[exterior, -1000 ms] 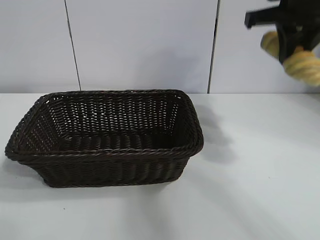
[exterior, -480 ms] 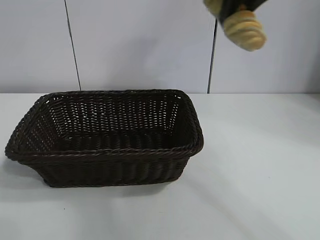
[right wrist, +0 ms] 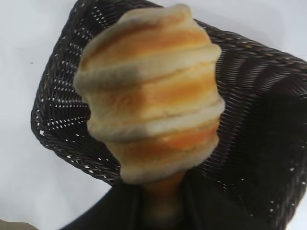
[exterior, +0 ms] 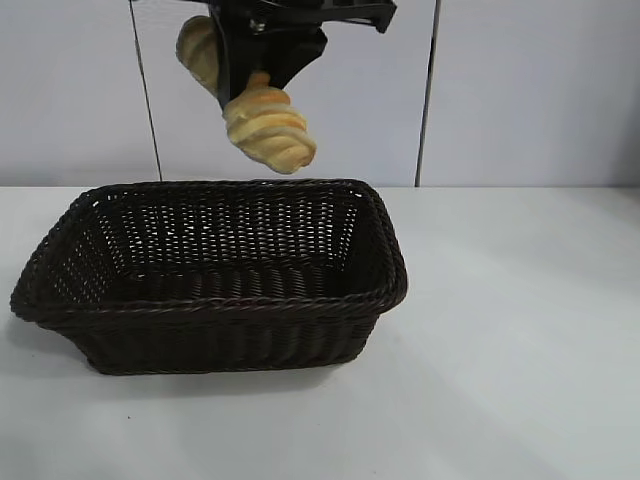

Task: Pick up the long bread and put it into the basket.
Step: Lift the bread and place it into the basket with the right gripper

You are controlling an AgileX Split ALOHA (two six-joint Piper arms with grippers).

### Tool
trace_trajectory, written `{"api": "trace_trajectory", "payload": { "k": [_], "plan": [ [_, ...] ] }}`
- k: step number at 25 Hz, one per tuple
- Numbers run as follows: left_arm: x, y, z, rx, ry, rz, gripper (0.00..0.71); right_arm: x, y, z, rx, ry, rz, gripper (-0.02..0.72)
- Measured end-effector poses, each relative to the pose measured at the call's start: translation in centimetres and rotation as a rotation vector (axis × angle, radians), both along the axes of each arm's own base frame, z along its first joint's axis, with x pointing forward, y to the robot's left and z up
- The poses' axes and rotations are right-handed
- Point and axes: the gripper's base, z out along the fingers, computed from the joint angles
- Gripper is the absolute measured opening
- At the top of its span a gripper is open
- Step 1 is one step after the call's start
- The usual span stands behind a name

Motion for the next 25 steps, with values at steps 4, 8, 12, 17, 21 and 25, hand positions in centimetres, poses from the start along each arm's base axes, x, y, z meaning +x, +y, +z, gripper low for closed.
{"api": "trace_trajectory", "payload": {
  "k": [4, 8, 12, 17, 21, 25],
  "plan": [
    [0.0, 0.0, 0.0, 0.0, 0.0, 0.0, 0.687, 1.0, 0.9, -5.0, -0.06, 0.069, -0.005, 0.099],
    [0.0, 0.0, 0.0, 0.0, 0.0, 0.0, 0.687, 1.3, 1.2, -6.6, -0.069, 0.088, -0.012, 0.099],
    [0.0, 0.0, 0.0, 0.0, 0.0, 0.0, 0.687, 1.6, 1.4, -5.3, -0.047, 0.055, -0.011, 0.27],
    [0.0, 0.0, 0.0, 0.0, 0.0, 0.0, 0.687, 1.6, 1.3, -4.7, -0.054, 0.062, -0.015, 0.535],
    [0.0, 0.0, 0.0, 0.0, 0.0, 0.0, 0.687, 1.3, 1.1, -3.9, -0.05, 0.063, -0.025, 0.548],
    [0.0, 0.0, 0.0, 0.0, 0.0, 0.0, 0.687, 1.0, 0.0, -0.6, -0.023, 0.032, -0.04, 0.548]
  ]
}}
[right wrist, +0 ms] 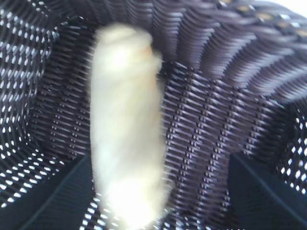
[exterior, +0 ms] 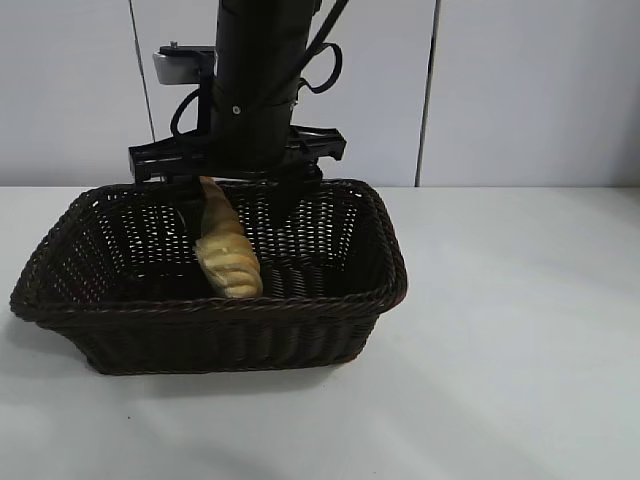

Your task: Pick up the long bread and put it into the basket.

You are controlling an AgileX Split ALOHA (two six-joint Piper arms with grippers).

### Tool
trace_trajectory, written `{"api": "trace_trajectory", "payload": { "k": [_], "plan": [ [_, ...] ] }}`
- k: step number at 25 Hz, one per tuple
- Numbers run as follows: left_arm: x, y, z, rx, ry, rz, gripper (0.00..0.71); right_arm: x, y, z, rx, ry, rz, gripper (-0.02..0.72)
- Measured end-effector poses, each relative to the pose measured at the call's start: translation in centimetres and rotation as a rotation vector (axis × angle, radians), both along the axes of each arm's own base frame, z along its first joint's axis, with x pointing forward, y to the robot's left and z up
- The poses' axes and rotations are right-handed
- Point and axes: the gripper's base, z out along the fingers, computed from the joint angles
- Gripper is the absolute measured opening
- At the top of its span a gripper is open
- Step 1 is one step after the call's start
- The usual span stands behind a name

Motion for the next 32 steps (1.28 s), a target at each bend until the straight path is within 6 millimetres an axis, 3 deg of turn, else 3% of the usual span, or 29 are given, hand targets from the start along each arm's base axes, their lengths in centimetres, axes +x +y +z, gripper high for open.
{"api": "trace_trajectory", "payload": {
  "k": [5, 11, 15, 19, 22, 28, 32],
  "plan": [
    [0.0, 0.0, 0.0, 0.0, 0.0, 0.0, 0.687, -0.1, -4.5, 6.1, -0.047, -0.017, -0.074, 0.548],
    [0.0, 0.0, 0.0, 0.0, 0.0, 0.0, 0.687, -1.0, -12.2, 14.2, 0.012, -0.167, -0.218, 0.548],
    [0.0, 0.0, 0.0, 0.0, 0.0, 0.0, 0.687, -1.8, -17.2, 17.5, 0.053, -0.228, -0.326, 0.548],
    [0.0, 0.0, 0.0, 0.0, 0.0, 0.0, 0.687, -3.2, -20.3, 17.1, 0.012, -0.207, -0.368, 0.548],
    [0.0, 0.0, 0.0, 0.0, 0.0, 0.0, 0.687, -4.2, -23.1, 15.6, -0.074, -0.17, -0.424, 0.548],
    [0.0, 0.0, 0.0, 0.0, 0.0, 0.0, 0.687, -7.0, -31.7, 15.2, -0.212, -0.172, -0.672, 0.548],
    [0.0, 0.0, 0.0, 0.0, 0.0, 0.0, 0.687, -9.1, -35.9, 15.8, -0.195, -0.163, -0.786, 0.548]
  ]
}}
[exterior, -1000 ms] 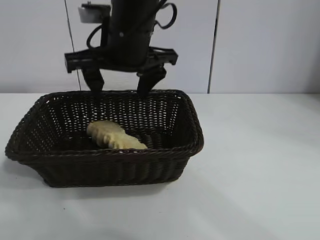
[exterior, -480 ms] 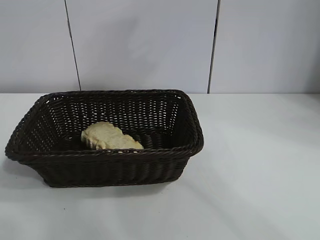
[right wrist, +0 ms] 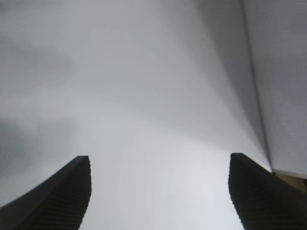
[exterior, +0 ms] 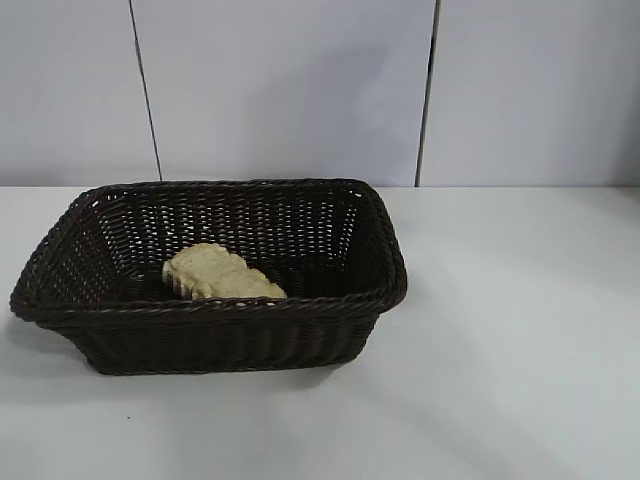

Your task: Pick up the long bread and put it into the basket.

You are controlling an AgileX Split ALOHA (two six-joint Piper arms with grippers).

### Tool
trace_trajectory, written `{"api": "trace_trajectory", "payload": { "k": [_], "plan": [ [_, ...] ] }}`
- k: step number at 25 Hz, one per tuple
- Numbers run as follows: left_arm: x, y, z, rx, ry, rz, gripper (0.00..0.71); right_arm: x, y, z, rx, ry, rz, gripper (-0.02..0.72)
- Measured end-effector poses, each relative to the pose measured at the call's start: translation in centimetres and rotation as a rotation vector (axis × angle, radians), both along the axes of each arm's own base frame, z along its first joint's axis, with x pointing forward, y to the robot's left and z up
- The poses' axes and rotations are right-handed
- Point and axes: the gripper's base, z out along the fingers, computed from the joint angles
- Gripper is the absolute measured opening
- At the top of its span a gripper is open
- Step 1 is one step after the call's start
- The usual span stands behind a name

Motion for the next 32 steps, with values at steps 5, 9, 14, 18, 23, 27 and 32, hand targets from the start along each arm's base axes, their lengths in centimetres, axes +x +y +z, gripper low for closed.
{"api": "trace_trajectory", "payload": {
  "k": [5, 9, 14, 18, 23, 27, 32],
  "plan": [
    [0.0, 0.0, 0.0, 0.0, 0.0, 0.0, 0.687, -4.7, 0.5, 3.5, 0.051, -0.146, 0.043, 0.548],
    [0.0, 0.0, 0.0, 0.0, 0.0, 0.0, 0.687, -13.0, 2.5, 7.9, 0.037, -0.385, 0.098, 0.548],
    [0.0, 0.0, 0.0, 0.0, 0.0, 0.0, 0.687, -27.9, 5.9, 10.0, -0.003, -0.762, 0.191, 0.548],
    [0.0, 0.0, 0.0, 0.0, 0.0, 0.0, 0.687, -36.0, 7.2, 4.7, -0.054, -0.899, 0.237, 0.548],
    [0.0, 0.0, 0.0, 0.0, 0.0, 0.0, 0.687, -36.4, 6.8, -4.1, -0.088, -0.819, 0.219, 0.548],
    [0.0, 0.0, 0.0, 0.0, 0.0, 0.0, 0.687, -32.1, 6.6, -8.5, -0.004, -0.617, 0.244, 0.548],
    [0.0, 0.0, 0.0, 0.0, 0.0, 0.0, 0.687, -29.5, 6.4, -11.8, 0.047, -0.51, 0.264, 0.548]
  ]
}}
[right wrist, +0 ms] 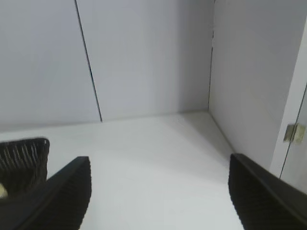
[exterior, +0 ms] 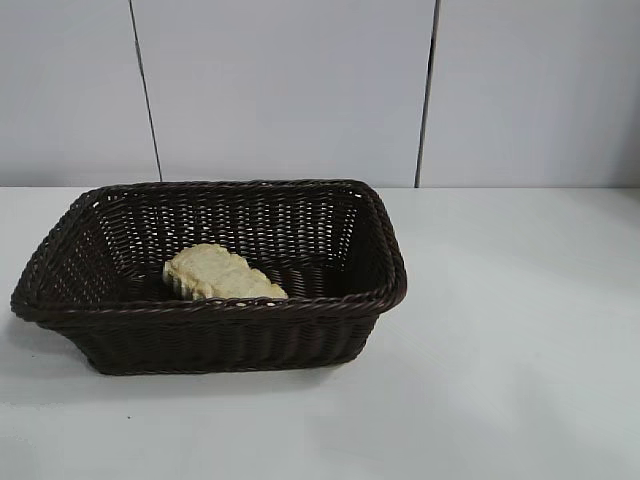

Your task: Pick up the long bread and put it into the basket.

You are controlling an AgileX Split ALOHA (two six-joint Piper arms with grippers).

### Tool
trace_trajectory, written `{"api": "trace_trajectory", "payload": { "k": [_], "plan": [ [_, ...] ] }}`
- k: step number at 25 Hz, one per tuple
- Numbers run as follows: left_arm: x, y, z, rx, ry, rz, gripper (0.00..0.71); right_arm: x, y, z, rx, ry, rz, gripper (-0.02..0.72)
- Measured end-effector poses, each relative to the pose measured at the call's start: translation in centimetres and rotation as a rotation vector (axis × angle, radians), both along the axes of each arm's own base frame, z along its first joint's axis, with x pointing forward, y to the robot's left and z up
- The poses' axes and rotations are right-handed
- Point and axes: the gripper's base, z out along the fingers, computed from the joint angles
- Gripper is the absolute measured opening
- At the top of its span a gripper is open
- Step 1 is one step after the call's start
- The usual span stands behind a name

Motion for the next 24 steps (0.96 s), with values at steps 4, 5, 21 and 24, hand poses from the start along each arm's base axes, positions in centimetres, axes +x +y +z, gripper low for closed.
{"api": "trace_trajectory", "payload": {
  "k": [4, 5, 21, 24],
  "plan": [
    [0.0, 0.0, 0.0, 0.0, 0.0, 0.0, 0.687, 1.2, -0.1, -2.1, 0.02, 0.07, 0.038, 0.548],
    [0.0, 0.0, 0.0, 0.0, 0.0, 0.0, 0.687, 1.4, -0.2, -2.4, 0.021, 0.084, 0.047, 0.548],
    [0.0, 0.0, 0.0, 0.0, 0.0, 0.0, 0.687, 1.4, -0.4, -2.6, 0.009, 0.087, 0.085, 0.548],
    [0.0, 0.0, 0.0, 0.0, 0.0, 0.0, 0.687, 1.4, -0.4, -2.6, 0.009, 0.087, 0.085, 0.548]
  ]
}}
